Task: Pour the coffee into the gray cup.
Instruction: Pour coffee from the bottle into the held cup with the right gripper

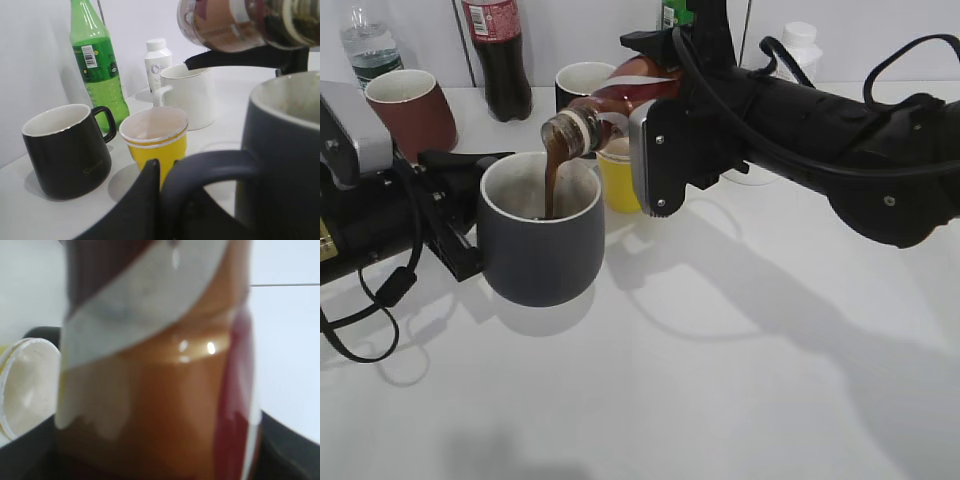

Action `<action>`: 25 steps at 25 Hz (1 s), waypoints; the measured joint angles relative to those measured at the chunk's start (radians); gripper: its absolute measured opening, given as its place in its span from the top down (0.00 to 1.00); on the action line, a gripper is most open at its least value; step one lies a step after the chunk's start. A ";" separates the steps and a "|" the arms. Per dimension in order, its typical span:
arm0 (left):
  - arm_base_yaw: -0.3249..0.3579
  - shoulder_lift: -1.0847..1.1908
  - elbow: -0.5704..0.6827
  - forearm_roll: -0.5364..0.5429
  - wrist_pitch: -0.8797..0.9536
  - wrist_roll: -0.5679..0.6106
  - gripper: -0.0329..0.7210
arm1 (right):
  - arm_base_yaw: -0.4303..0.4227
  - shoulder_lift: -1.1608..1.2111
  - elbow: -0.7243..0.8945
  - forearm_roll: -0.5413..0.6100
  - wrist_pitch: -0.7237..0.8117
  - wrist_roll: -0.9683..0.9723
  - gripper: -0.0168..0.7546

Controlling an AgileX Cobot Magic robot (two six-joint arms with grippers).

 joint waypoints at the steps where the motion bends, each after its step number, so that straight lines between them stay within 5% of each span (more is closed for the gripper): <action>1: 0.000 0.000 0.000 0.000 0.000 0.000 0.90 | 0.000 0.000 0.000 0.000 0.000 0.000 0.29; 25: 0.000 0.000 0.000 0.001 0.003 0.000 0.90 | 0.000 0.000 0.000 0.000 -0.004 -0.020 0.29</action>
